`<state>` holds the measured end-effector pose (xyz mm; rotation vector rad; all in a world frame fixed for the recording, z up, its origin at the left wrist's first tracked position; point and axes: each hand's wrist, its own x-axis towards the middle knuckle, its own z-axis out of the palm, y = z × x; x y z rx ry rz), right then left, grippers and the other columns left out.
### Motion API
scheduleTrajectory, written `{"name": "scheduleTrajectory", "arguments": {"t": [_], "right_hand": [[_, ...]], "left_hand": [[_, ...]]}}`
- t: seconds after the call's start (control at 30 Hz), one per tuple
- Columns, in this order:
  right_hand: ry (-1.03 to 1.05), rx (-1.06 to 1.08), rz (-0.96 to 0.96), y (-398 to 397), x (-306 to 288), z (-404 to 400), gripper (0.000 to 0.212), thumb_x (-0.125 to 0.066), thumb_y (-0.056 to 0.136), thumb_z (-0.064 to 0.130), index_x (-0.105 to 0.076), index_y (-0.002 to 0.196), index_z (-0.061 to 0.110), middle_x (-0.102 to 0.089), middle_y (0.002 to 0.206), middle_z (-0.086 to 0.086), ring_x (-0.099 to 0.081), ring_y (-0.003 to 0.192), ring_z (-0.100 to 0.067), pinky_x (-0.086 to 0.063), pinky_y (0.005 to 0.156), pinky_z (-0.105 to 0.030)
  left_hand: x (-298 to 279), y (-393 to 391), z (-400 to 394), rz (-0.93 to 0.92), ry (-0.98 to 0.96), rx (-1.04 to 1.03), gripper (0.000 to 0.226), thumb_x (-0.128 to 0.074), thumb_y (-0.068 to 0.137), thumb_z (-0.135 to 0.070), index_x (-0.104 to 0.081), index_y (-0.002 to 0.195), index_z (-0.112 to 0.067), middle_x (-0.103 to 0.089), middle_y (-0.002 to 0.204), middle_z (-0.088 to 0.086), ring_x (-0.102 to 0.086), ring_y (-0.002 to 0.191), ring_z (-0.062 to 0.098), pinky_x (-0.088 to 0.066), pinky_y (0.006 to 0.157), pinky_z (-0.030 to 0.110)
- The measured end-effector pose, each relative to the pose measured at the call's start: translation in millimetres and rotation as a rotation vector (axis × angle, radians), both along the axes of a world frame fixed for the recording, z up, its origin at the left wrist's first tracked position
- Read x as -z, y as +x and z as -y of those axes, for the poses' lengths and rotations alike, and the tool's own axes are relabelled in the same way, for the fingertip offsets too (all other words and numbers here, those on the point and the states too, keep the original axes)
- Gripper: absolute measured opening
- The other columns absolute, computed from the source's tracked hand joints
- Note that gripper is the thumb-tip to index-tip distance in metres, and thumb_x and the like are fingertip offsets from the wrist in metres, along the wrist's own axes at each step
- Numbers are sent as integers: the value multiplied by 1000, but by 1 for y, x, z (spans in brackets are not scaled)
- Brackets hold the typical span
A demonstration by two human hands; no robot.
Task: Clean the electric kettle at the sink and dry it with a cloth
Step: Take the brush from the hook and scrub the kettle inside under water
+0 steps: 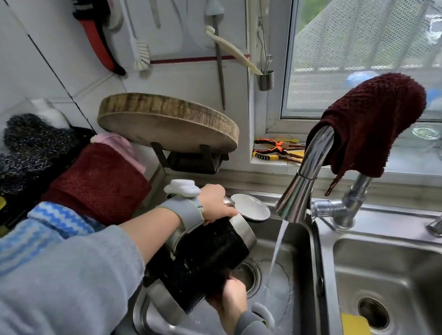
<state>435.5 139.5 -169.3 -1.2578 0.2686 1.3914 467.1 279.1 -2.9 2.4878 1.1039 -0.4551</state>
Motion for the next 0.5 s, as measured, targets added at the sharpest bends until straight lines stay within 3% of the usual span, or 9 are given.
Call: {"name": "scheduleTrajectory", "arguments": {"t": [0.1,0.2,0.27,0.37,0.5], "right_hand": [[-28,61,-104,-9,-6,3,29,-40,88,-7,-65,103,-2,-68,92,-23,-62,73,-30,-55,52,-33],[-19,89,-130,-12,-12,7,27,-38,88,-7,-65,91,-2,-65,77,-19,-60,62,-28,-53,48,-32],[-11,77,-128,-14,-14,9,24,-42,86,-6,-65,83,-2,-64,68,-17,-60,55,-27,-53,48,-32],[21,30,-140,-18,-19,10,24,-45,83,-11,-63,70,-2,-63,56,-16,-61,47,-26,-53,52,-35],[22,-14,-143,-22,-29,10,20,-46,78,-15,-65,76,-7,-67,72,-23,-65,61,-31,-56,63,-43]], "left_hand": [[3,15,0,-95,47,65,37,-61,80,-44,-58,71,-8,-59,53,4,-58,47,21,-55,61,28],[7,23,-2,-204,101,125,45,-59,79,-50,-55,55,-13,-57,48,1,-61,59,21,-57,81,36],[6,26,0,-240,110,117,45,-59,80,-48,-53,49,-15,-55,41,-3,-60,54,18,-57,81,33],[3,27,3,-266,112,72,39,-63,80,-44,-52,58,-14,-57,49,-2,-53,47,16,-53,69,27],[0,34,9,-362,159,104,41,-64,81,-50,-55,63,-14,-56,60,-2,-57,65,19,-48,68,28]]}}
